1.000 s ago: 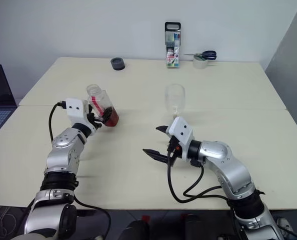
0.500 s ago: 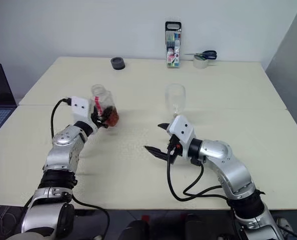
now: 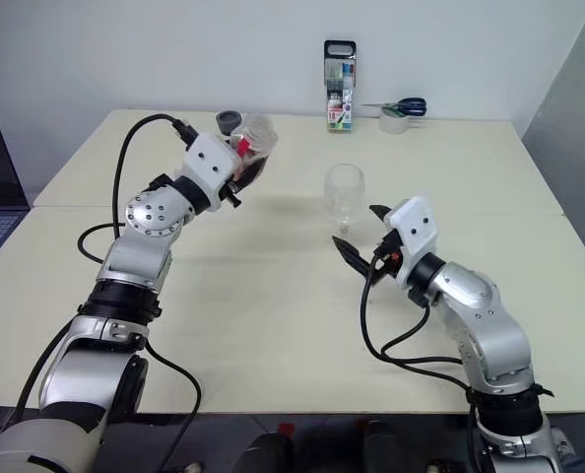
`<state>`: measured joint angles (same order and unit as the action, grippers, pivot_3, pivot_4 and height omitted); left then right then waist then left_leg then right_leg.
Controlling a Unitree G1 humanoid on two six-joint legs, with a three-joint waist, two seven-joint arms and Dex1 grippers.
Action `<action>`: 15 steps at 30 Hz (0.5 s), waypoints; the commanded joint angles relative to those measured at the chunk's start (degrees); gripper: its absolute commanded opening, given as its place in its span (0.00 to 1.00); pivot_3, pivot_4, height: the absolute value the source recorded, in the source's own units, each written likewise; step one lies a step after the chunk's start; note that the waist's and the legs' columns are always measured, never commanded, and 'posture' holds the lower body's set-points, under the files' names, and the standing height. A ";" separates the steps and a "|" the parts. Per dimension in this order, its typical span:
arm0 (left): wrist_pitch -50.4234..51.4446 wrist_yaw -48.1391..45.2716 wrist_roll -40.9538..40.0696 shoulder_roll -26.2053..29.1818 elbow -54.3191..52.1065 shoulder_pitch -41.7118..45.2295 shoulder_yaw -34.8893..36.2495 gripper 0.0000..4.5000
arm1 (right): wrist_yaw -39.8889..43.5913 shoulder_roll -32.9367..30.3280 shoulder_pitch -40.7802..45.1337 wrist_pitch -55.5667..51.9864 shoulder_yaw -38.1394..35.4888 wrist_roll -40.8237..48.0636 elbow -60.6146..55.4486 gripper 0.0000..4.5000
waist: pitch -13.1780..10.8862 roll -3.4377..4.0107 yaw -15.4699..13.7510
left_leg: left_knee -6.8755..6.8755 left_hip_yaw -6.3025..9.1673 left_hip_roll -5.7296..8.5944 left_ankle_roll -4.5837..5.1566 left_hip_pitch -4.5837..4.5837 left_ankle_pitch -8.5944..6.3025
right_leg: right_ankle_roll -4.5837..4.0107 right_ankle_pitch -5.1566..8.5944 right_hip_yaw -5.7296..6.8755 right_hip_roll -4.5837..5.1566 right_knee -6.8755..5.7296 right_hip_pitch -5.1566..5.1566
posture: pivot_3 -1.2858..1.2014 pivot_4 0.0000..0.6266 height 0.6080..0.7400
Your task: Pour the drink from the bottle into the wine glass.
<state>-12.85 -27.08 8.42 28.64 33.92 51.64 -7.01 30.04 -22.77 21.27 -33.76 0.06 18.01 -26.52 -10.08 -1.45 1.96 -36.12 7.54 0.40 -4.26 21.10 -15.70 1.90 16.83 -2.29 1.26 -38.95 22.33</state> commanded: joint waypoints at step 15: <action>-22.26 6.64 11.85 -2.76 20.91 15.89 -6.61 0.37 | -2.45 -0.63 -0.94 -0.69 -5.26 6.41 -4.17 1.00 | -0.17 -0.05 -0.06 | -0.05 0.01 0.04 0.07 0.11 -0.04 | 0.00 0.00 0.03 0.01 -0.01 0.04 | 0.52 0.24 1.00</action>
<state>-32.85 -22.31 19.84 26.04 55.22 63.78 -13.68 28.31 -23.37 20.31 -34.65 -4.45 23.76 -27.99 -10.25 -1.50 1.90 -36.17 7.55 0.44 -4.19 21.23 -15.73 1.90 16.84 -2.26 1.27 -38.96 22.38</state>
